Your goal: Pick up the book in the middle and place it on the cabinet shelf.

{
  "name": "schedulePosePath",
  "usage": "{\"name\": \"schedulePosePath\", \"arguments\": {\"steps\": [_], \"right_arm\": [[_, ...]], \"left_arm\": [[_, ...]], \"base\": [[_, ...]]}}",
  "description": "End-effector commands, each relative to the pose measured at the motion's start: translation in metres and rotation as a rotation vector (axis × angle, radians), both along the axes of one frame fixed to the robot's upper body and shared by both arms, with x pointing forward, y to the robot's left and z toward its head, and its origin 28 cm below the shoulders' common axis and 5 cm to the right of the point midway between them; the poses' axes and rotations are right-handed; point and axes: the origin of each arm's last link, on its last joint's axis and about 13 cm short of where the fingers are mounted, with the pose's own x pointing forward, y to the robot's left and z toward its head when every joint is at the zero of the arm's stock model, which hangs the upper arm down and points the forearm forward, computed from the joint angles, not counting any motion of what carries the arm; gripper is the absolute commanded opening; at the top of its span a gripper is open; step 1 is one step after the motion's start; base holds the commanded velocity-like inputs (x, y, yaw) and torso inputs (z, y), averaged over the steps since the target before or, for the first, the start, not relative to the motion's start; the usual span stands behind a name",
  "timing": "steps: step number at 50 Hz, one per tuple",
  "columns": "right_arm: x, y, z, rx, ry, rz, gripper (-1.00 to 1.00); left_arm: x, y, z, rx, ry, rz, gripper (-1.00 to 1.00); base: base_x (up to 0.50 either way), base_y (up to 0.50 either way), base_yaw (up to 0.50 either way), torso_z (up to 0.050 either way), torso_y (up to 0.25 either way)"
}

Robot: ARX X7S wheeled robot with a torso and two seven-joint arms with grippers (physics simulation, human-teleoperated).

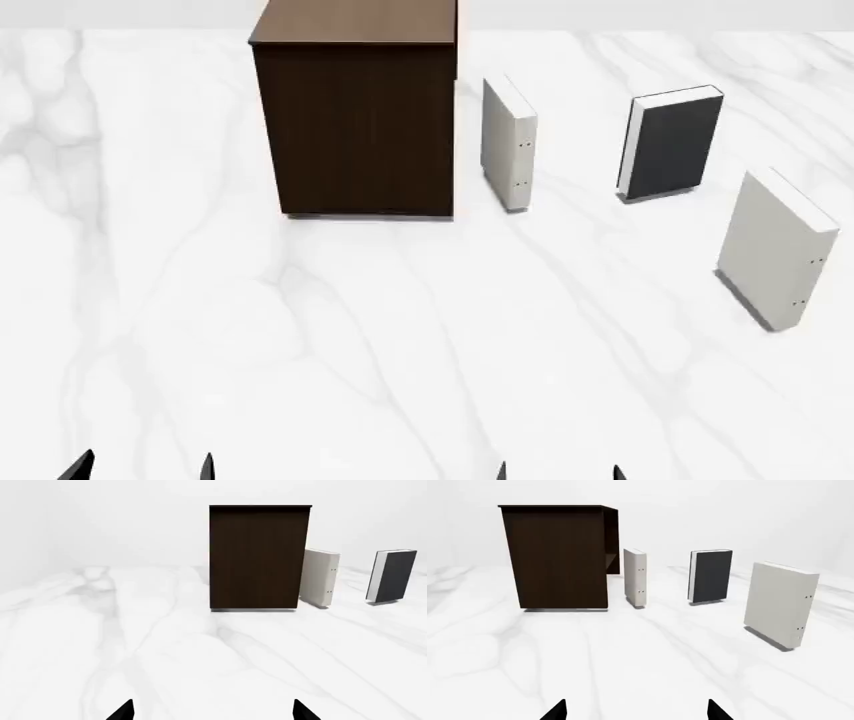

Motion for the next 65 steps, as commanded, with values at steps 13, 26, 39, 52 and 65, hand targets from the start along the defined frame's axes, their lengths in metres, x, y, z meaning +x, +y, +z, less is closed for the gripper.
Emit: {"name": "schedulePosePath", "arguments": {"steps": [13, 26, 39, 52, 65], "right_arm": [[0.0, 0.0, 0.0, 0.004, 0.0, -0.009, 1.0], [-0.004, -0.002, 0.005, 0.013, -0.049, -0.044, 1.0], [-0.007, 0.006, 0.051, 0.01, -0.181, -0.028, 1.0], [-0.026, 0.01, 0.125, 0.003, -0.387, 0.005, 1.0], [-0.042, 0.009, 0.162, 0.0, -0.497, 0.008, 1.0]], "left_arm": [[0.002, 0.0, 0.001, 0.0, -0.01, 0.013, 1.0], [-0.001, 0.002, 0.007, 0.005, -0.035, 0.038, 1.0], [-0.016, -0.005, 0.057, 0.043, -0.207, -0.015, 1.0], [-0.042, -0.01, 0.128, 0.126, -0.421, 0.007, 1.0], [-0.059, -0.013, 0.158, 0.144, -0.51, 0.017, 1.0]], "base": [[0.0, 0.0, 0.0, 0.0, 0.0], [0.0, 0.0, 0.0, 0.0, 0.0], [0.0, 0.0, 0.0, 0.0, 0.0], [0.0, 0.0, 0.0, 0.0, 0.0], [0.0, 0.0, 0.0, 0.0, 0.0]]}}
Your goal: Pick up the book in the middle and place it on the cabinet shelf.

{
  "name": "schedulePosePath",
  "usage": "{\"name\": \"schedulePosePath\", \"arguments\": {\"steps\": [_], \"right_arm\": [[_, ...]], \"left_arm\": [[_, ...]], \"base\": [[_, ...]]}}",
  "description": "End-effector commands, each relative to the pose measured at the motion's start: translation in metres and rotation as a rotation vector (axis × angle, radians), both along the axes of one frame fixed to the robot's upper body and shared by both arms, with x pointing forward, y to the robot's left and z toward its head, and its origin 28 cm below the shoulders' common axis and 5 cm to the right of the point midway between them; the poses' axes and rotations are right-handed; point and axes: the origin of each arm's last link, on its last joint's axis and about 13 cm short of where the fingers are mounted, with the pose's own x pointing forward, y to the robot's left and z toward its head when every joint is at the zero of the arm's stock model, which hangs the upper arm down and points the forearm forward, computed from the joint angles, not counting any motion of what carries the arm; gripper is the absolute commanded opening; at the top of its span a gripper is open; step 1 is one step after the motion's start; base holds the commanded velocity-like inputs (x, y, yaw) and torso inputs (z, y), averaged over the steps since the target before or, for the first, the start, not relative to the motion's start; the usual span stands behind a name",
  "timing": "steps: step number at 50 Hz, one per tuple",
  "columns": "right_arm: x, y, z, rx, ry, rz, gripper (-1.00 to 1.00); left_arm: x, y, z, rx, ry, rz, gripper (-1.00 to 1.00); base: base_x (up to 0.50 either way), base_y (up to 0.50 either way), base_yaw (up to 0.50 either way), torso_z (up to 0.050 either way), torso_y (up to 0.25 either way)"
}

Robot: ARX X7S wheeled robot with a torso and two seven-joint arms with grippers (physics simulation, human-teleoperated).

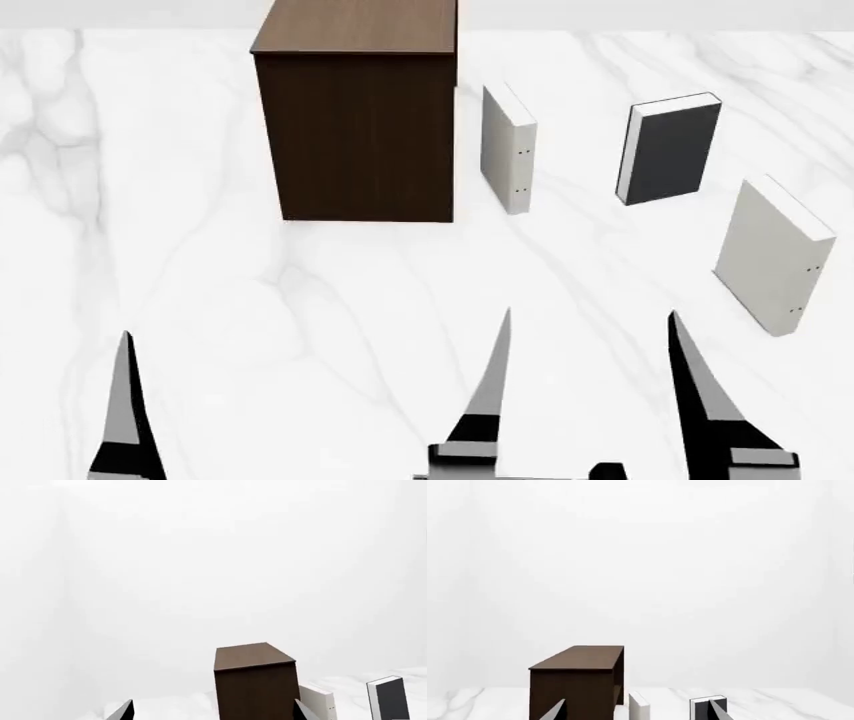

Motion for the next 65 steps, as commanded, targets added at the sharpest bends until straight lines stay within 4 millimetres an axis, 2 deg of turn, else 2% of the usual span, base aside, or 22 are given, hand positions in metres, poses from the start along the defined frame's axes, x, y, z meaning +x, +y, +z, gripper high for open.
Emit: {"name": "schedulePosePath", "arguments": {"steps": [1, 9, 19, 65], "right_arm": [[-0.0168, -0.0007, 0.0301, 0.0, -0.094, 0.004, 1.0], [-0.0165, -0.0012, 0.0315, 0.041, -0.123, -0.018, 1.0], [-0.0124, 0.0004, 0.0261, -0.01, -0.065, -0.023, 1.0], [-0.0113, 0.0005, 0.0237, 0.024, -0.041, -0.027, 1.0]], "left_arm": [[-0.0184, -0.0013, 0.0279, 0.013, -0.097, 0.013, 1.0], [-0.0184, -0.0007, 0.0278, 0.011, -0.105, 0.018, 1.0], [-0.0187, -0.0019, 0.0279, 0.027, -0.112, 0.02, 1.0], [-0.0202, -0.0066, 0.026, 0.03, -0.114, -0.003, 1.0]], "base": [[0.0, 0.0, 0.0, 0.0, 0.0], [0.0, 0.0, 0.0, 0.0, 0.0], [0.0, 0.0, 0.0, 0.0, 0.0], [0.5, 0.0, 0.0, 0.0, 0.001]]}}
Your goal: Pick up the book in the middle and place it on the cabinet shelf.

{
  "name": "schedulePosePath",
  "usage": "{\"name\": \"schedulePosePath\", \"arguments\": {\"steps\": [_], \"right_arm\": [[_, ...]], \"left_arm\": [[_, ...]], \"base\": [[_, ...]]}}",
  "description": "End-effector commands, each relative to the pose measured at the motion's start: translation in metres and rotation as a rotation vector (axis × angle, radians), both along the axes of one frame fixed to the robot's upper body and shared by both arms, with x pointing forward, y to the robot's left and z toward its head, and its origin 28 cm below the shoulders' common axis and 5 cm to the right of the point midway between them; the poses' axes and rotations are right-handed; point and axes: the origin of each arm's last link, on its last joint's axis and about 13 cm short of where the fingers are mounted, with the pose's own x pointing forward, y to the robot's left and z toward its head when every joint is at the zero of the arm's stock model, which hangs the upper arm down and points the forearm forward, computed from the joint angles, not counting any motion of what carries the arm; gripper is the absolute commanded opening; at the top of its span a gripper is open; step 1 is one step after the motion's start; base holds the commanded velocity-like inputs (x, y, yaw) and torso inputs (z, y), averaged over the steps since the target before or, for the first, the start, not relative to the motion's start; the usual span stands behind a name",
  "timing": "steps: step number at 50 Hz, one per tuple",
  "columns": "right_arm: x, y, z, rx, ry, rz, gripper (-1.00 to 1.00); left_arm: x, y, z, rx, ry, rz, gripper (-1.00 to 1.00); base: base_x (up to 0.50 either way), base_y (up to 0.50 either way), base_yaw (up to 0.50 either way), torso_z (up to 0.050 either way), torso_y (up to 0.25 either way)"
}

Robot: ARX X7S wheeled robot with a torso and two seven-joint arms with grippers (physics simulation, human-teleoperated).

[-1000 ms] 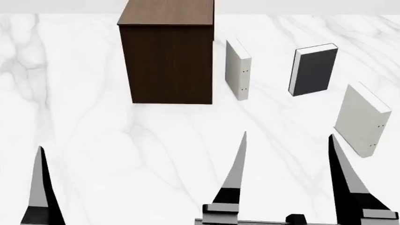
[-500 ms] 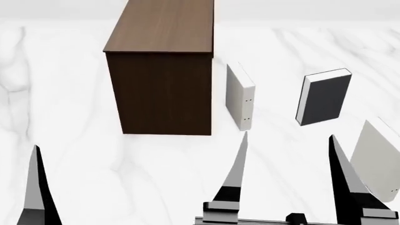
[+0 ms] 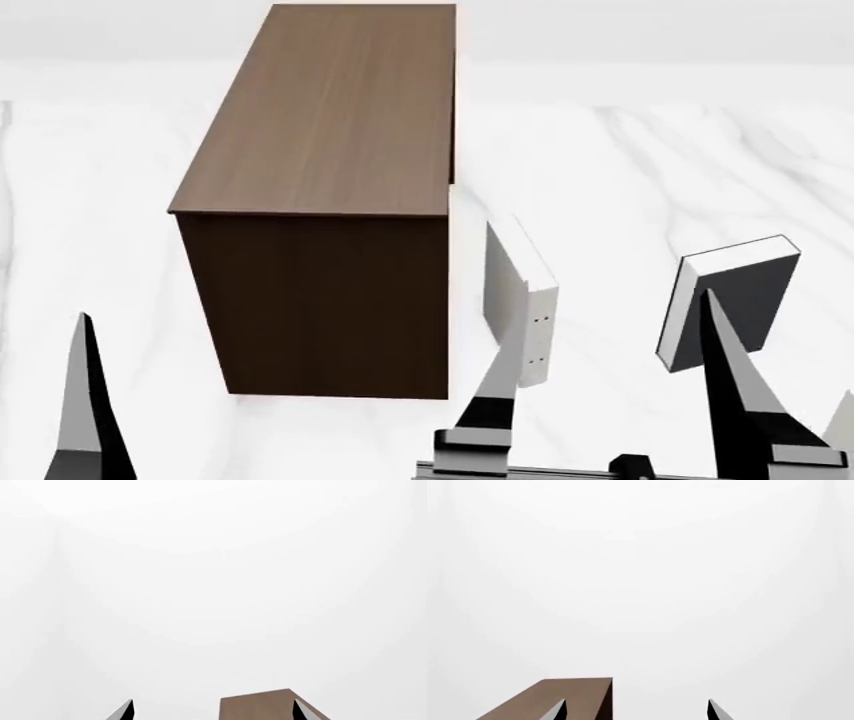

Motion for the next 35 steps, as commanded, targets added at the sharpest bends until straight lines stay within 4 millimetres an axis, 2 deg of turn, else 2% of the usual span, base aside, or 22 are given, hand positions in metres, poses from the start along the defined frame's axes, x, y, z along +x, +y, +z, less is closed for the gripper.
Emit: {"name": "schedulePosePath", "arguments": {"steps": [1, 23, 26, 28, 35], "right_arm": [[0.0006, -0.0002, -0.0008, 0.002, 0.004, -0.005, 1.0], [0.0019, 0.0011, -0.0033, -0.005, 0.007, -0.012, 1.0], [0.0043, -0.0001, -0.0046, -0.014, 0.038, -0.059, 1.0], [0.0058, -0.0015, -0.0064, -0.027, 0.059, -0.096, 1.0], [0.0021, -0.0027, -0.0042, 0.0, 0.006, -0.069, 1.0]], "left_arm": [[0.0005, -0.0017, -0.0022, 0.002, 0.005, -0.01, 1.0], [0.0, -0.0031, -0.0029, 0.001, 0.006, -0.018, 1.0], [0.0002, -0.0035, -0.0032, 0.001, 0.007, -0.018, 1.0], [0.0002, -0.0039, -0.0032, 0.003, 0.008, -0.019, 1.0], [0.0012, -0.0037, -0.0047, 0.003, 0.01, -0.018, 1.0]], "base": [[0.5, 0.0, 0.0, 0.0, 0.0], [0.5, 0.0, 0.0, 0.0, 0.001], [0.49, 0.0, 0.0, 0.0, 0.0], [0.16, 0.0, 0.0, 0.0, 0.0], [0.0, 0.0, 0.0, 0.0, 0.002]]}}
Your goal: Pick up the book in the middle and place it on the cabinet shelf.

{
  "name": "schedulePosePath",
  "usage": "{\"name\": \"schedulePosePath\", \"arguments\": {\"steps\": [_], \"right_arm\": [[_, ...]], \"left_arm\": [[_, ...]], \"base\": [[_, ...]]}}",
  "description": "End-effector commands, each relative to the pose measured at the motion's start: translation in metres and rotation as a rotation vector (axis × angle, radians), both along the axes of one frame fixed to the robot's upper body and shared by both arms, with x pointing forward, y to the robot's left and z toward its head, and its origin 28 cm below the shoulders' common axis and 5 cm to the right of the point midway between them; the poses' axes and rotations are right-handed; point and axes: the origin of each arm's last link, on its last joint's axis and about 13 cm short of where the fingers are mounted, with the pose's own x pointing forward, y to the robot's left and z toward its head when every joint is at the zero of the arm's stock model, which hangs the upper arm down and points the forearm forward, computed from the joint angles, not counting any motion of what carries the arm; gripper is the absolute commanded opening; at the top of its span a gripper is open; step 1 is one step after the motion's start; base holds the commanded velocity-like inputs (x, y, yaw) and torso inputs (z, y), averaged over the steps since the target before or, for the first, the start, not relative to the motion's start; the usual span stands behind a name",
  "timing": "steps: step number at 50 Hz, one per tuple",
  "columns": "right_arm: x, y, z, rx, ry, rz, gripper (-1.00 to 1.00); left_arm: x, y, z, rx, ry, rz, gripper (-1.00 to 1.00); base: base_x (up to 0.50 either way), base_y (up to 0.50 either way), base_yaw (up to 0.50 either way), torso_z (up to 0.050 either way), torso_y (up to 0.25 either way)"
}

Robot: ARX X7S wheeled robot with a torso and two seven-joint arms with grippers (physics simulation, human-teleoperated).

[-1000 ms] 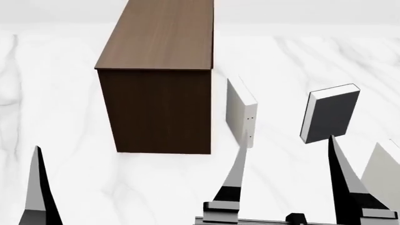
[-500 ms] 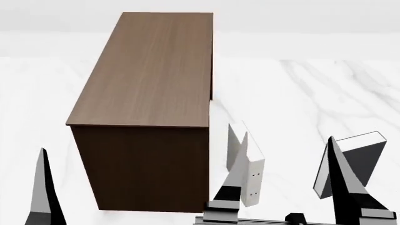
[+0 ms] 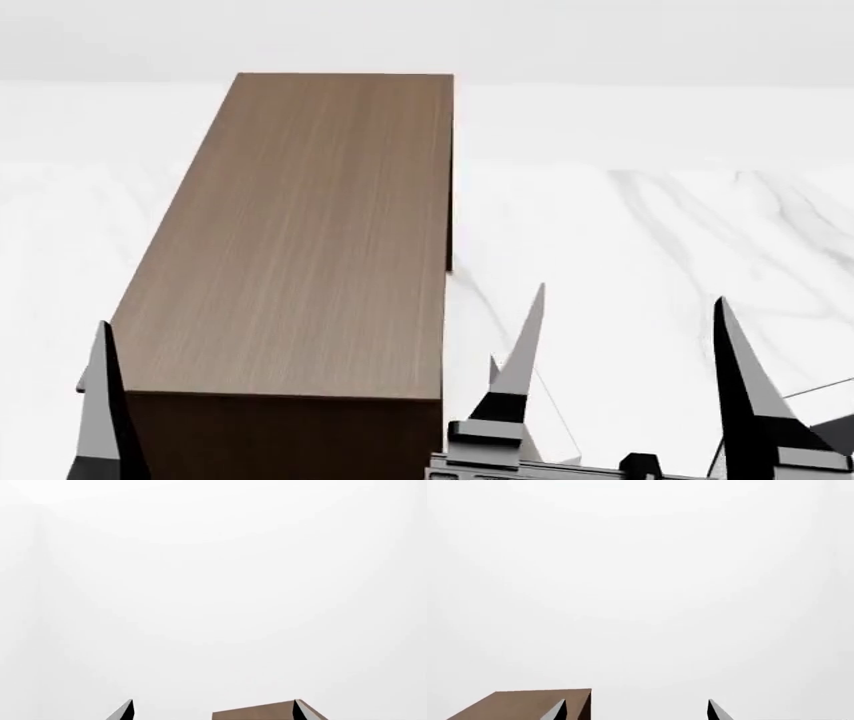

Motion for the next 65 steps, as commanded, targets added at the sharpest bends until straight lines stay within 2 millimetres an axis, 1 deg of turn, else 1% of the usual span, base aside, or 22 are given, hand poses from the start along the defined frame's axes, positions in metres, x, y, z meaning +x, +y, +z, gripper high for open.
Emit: {"name": "schedulePosePath", "arguments": {"steps": [1, 3, 11, 14, 29, 30, 65], "right_arm": [[-0.0017, -0.0016, 0.0, 0.011, -0.021, -0.017, 1.0], [-0.003, -0.0012, 0.0001, 0.027, -0.039, 0.014, 1.0], [-0.0045, -0.0024, 0.0, 0.067, -0.053, 0.019, 1.0], [-0.0047, -0.0034, -0.0001, 0.09, -0.057, 0.019, 1.0], [-0.0043, -0.0036, 0.0001, 0.096, -0.054, 0.01, 1.0], [0.0, -0.0026, -0.0033, 0.041, -0.024, -0.039, 1.0], [0.0005, -0.0014, -0.0039, 0.044, -0.017, -0.034, 1.0]], "left_arm": [[0.0004, -0.0002, -0.0012, 0.001, 0.002, 0.0, 1.0], [0.0003, -0.0002, -0.0014, 0.001, 0.002, 0.0, 1.0], [-0.0002, -0.0003, -0.0009, 0.001, 0.002, 0.0, 1.0], [0.0, -0.0002, -0.0008, -0.005, -0.001, 0.0, 1.0], [0.0, 0.0001, -0.0005, -0.001, -0.006, 0.015, 1.0], [-0.0011, 0.0, 0.0006, -0.003, 0.013, 0.016, 1.0], [-0.0014, 0.0003, 0.001, -0.001, 0.011, 0.016, 1.0]], "base": [[0.0, 0.0, 0.0, 0.0, 0.0], [0.0, 0.0, 0.0, 0.0, 0.0], [0.0, 0.0, -0.02, 0.0, 0.0], [-0.02, 0.0, -0.49, 0.0, 0.0], [-0.03, 0.0, -0.5, 0.0, 0.0], [0.0, 0.0, 0.0, 0.05, 0.0], [0.0, 0.0, 0.0, 0.05, 0.0]]}}
